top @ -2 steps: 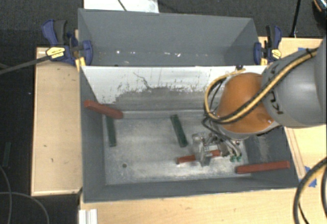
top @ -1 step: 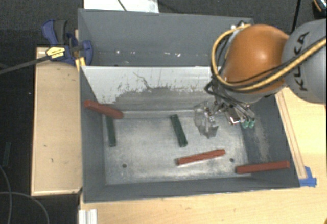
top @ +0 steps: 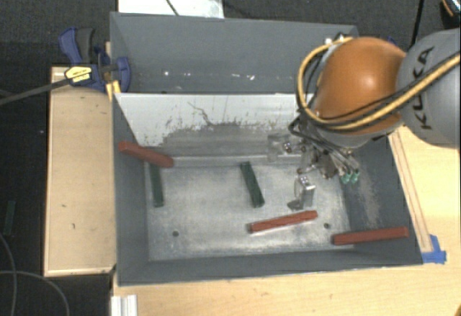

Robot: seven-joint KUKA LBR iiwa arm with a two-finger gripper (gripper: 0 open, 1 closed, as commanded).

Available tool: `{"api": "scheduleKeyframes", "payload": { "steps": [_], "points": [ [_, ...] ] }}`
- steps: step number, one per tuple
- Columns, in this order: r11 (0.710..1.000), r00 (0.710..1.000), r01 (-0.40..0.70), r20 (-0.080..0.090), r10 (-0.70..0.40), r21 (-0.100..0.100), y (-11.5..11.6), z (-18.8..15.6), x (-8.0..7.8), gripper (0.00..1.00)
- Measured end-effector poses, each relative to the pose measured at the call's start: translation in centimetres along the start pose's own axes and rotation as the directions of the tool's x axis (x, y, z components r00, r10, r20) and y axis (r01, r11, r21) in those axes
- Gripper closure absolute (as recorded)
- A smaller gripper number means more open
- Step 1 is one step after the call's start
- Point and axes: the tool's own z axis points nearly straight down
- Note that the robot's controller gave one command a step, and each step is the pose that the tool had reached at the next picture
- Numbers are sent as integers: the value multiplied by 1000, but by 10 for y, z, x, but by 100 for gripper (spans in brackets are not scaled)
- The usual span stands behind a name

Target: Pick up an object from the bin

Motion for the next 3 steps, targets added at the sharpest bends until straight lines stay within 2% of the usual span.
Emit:
{"api": "scheduleKeyframes", "payload": {
  "steps": [1, 2, 3],
  "points": [
    [963, 963, 269, -5, -269, -2, -5, 127, 3, 0],
    [964, 964, 267, 5, -267, 2, -6, 119, -2, 100],
    [964, 964, 265, 1, -265, 0, -5, 125, 1, 0]
  ]
}}
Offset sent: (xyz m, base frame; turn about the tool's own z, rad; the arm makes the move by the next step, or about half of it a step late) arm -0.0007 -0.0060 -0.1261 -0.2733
